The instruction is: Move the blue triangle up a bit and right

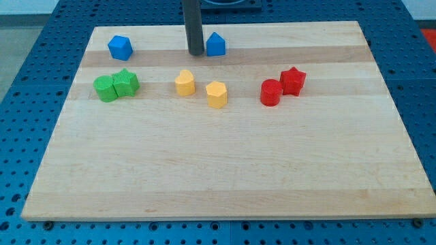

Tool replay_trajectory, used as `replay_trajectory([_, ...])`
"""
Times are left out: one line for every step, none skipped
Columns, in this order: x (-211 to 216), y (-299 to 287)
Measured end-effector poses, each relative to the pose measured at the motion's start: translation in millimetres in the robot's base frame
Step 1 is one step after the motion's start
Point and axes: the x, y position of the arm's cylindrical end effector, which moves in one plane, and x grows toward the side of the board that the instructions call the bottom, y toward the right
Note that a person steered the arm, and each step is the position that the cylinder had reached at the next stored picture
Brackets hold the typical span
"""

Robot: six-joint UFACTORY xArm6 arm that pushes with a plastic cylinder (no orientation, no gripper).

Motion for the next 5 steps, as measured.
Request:
replay_trajectory([-2, 0])
replay_trajectory([-2, 10])
replay_trajectory([-2, 12])
replay_trajectory([-2, 16])
replay_trajectory([-2, 21])
